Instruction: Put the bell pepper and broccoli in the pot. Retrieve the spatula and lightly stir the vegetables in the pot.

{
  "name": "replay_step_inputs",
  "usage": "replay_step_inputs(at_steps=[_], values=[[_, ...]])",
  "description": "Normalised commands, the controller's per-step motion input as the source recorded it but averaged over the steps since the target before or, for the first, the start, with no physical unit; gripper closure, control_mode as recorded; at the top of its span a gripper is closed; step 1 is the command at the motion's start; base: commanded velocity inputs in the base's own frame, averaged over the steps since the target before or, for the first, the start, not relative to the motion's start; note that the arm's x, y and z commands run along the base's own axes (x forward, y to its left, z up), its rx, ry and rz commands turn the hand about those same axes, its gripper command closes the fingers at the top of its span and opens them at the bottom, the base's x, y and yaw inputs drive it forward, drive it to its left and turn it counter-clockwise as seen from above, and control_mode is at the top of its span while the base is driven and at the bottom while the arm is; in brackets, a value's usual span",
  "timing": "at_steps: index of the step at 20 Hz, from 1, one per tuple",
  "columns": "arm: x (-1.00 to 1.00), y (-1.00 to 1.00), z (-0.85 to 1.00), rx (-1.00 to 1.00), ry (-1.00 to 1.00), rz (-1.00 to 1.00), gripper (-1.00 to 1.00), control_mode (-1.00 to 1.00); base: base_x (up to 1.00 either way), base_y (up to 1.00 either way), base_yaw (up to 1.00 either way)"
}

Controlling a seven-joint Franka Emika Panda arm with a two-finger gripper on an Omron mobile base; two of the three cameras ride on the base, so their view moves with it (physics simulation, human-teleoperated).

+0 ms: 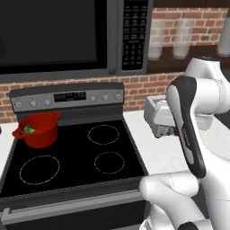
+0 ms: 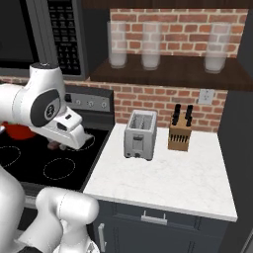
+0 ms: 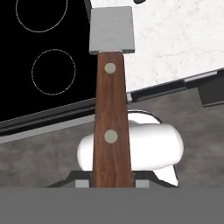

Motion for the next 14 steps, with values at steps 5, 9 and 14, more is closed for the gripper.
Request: replay_step_inputs(at_steps=[5, 9, 14], values=[[-0.01, 0.0, 0.0, 0.0, -0.01, -0.03, 1.0, 1.0, -0.14, 0.17, -0.02], [0.0, 0.0, 0.0, 0.0, 0.0, 0.0, 1.0, 1.0, -0.24, 0.96, -0.01], [0.0, 0.0, 0.0, 0.0, 0.0, 0.0, 1.0, 1.0, -0.05, 1.0, -0.06]])
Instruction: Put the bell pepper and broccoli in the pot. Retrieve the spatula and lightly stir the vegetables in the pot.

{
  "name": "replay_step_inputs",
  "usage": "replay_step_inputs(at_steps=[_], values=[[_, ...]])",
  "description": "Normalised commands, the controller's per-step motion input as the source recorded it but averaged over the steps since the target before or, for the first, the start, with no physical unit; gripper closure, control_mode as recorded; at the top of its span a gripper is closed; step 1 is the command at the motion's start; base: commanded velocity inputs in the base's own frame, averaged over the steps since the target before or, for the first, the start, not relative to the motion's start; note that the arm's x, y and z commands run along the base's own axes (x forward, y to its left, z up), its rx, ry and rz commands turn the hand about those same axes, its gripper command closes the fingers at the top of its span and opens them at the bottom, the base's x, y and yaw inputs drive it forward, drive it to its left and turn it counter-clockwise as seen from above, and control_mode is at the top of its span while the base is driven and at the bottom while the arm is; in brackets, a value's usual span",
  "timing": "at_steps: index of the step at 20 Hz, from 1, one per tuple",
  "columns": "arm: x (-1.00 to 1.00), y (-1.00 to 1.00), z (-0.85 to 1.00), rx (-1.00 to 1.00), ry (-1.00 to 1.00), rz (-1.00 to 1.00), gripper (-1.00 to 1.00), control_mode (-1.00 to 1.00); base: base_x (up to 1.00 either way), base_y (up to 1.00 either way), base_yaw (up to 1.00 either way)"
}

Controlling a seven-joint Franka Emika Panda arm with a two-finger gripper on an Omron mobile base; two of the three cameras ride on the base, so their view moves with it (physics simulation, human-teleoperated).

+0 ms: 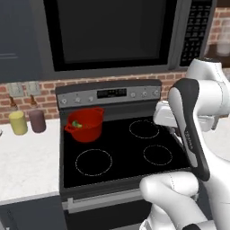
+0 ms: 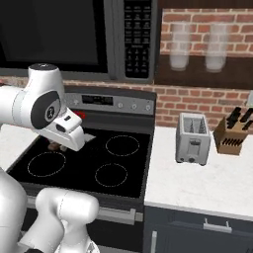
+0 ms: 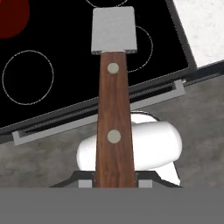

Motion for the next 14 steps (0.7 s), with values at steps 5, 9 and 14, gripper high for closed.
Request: replay_step_inputs(at_steps=[5, 9, 14], values=[[0.0, 0.0, 0.0, 0.0, 0.0, 0.0, 1.0, 1.0, 0.0, 1.0, -0.1], [0.0, 0.0, 0.0, 0.0, 0.0, 0.0, 1.0, 1.0, 0.07, 0.98, -0.13], [0.0, 0.0, 0.0, 0.0, 0.0, 0.0, 1.0, 1.0, 0.6, 0.59, -0.16]])
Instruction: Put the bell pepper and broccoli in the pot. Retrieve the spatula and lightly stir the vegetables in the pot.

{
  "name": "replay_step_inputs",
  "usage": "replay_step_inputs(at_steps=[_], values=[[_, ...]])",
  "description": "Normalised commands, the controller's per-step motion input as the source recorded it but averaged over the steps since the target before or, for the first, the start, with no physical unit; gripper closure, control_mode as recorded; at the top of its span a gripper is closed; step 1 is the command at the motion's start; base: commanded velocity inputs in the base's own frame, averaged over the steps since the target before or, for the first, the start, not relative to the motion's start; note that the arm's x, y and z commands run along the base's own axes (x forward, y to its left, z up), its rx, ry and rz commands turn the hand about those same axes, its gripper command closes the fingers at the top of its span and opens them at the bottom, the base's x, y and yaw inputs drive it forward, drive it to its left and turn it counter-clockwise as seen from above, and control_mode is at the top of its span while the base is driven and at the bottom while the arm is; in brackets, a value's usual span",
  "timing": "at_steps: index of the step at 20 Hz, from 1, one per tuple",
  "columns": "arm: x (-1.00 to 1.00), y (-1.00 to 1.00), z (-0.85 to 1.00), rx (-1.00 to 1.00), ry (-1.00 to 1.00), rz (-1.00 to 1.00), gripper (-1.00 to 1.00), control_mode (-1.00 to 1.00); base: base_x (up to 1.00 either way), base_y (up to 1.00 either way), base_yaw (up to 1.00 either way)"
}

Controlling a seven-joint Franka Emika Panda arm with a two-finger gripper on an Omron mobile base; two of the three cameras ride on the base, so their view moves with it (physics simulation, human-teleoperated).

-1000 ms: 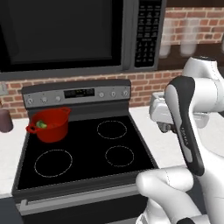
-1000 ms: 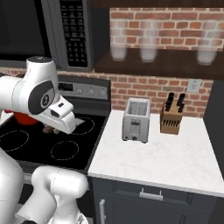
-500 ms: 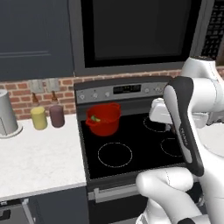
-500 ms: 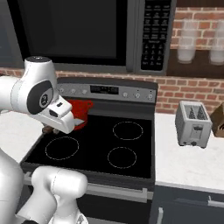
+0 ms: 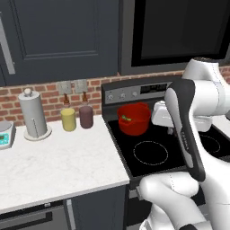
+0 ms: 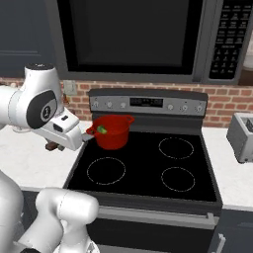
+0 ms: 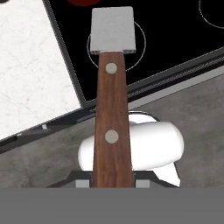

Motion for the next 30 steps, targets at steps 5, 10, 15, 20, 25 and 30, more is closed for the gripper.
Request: replay_step_inputs(at_steps=[5, 10, 15, 20, 25, 30], values=[[0.0, 0.0, 0.0, 0.0, 0.0, 0.0, 1.0, 1.0, 0.97, 0.09, -0.12], [0.22, -0.08, 0.17, 0.02, -0.01, -0.08, 1.0, -1.0, 0.0, 0.0, 0.0], [0.0, -0.39, 0.24, 0.38, 0.03, -0.19, 1.0, -1.0, 0.0, 0.0, 0.0], [0.0, -0.32, 0.16, 0.62, 0.14, -0.31, 1.0, -1.0, 0.0, 0.0, 0.0], [0.05, -0.02, 0.17, 0.6, 0.09, -0.36, 1.0, -1.0, 0.0, 0.0, 0.0], [0.43, 0.01, 0.4, 0.46, 0.03, -0.34, 1.0, -1.0, 0.0, 0.0, 0.0]])
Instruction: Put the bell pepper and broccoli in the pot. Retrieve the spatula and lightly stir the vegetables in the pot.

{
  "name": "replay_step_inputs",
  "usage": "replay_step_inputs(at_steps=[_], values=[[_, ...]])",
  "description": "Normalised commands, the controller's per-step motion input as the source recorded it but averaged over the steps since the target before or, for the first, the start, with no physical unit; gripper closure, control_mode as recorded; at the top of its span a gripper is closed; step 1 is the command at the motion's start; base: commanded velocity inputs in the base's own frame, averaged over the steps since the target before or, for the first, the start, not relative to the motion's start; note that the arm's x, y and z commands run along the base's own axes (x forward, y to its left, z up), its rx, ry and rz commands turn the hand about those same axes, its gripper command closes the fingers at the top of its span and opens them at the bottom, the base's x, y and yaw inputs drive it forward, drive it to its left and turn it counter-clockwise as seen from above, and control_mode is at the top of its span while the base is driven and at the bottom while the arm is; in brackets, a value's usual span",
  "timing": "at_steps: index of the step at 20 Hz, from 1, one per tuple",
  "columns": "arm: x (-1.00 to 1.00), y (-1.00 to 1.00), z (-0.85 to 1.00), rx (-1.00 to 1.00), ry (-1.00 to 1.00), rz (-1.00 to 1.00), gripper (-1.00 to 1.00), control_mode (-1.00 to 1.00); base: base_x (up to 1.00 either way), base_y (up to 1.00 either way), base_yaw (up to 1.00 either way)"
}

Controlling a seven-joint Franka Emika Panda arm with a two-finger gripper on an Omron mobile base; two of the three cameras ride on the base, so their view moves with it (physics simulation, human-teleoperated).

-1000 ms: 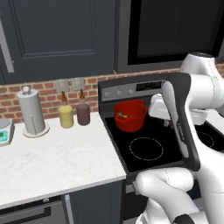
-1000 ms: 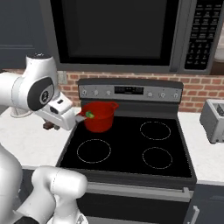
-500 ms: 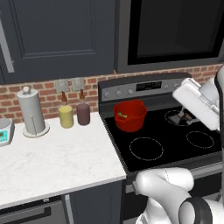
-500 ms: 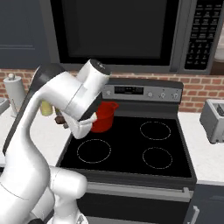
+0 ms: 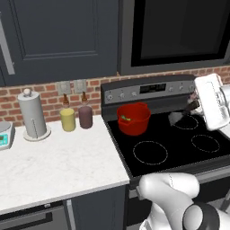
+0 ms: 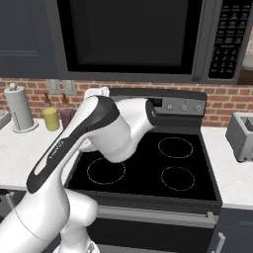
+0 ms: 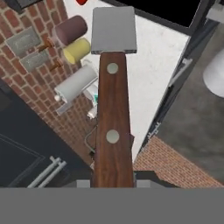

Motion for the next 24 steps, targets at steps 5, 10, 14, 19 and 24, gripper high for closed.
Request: replay_step_inputs(at_steps=[5, 10, 14, 19, 24], values=[[0.53, 0.12, 0.06, 0.23, -0.03, -0.28, 1.0, -1.0, 0.0, 0.0, 0.0], [0.46, 0.13, -0.24, 0.15, -0.04, -0.2, 1.0, -1.0, 0.0, 0.0, 0.0], [0.51, 0.01, -0.09, 0.23, -0.01, -0.15, 1.0, -1.0, 0.0, 0.0, 0.0], [0.56, -0.03, 0.0, 0.32, 0.0, -0.1, 1.0, -1.0, 0.0, 0.0, 0.0], [0.52, -0.08, -0.09, 0.26, 0.09, -0.09, 1.0, -1.0, 0.0, 0.0, 0.0]])
